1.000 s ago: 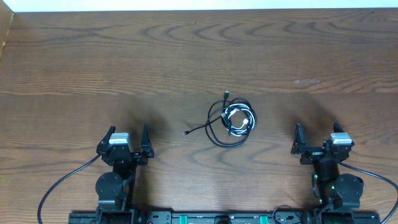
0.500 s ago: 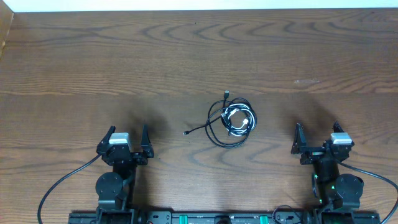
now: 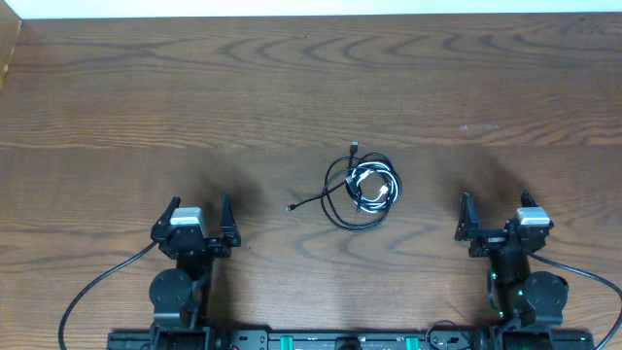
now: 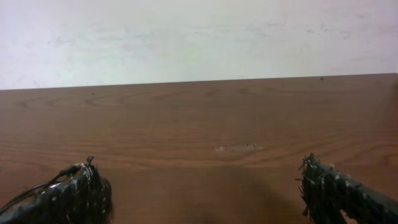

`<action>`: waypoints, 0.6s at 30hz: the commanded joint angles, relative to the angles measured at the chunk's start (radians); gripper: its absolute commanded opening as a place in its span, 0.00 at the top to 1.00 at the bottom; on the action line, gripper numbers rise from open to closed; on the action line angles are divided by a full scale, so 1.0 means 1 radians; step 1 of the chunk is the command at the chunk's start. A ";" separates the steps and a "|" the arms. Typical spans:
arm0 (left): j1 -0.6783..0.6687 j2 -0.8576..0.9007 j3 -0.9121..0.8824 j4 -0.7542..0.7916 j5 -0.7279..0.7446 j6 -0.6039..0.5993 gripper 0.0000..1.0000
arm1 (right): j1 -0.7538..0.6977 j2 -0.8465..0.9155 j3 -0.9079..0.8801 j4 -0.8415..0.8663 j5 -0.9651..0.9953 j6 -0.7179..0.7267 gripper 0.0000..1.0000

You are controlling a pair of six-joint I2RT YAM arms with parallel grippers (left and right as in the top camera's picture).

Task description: Untangle cables

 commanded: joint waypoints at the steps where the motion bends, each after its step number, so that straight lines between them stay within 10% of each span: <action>1: 0.006 -0.006 -0.032 -0.009 -0.022 0.010 0.10 | -0.003 -0.006 -0.001 -0.005 0.014 -0.013 0.01; 18: 0.006 -0.002 0.119 0.048 0.174 0.002 0.10 | -0.003 -0.006 -0.001 -0.005 0.014 -0.013 0.01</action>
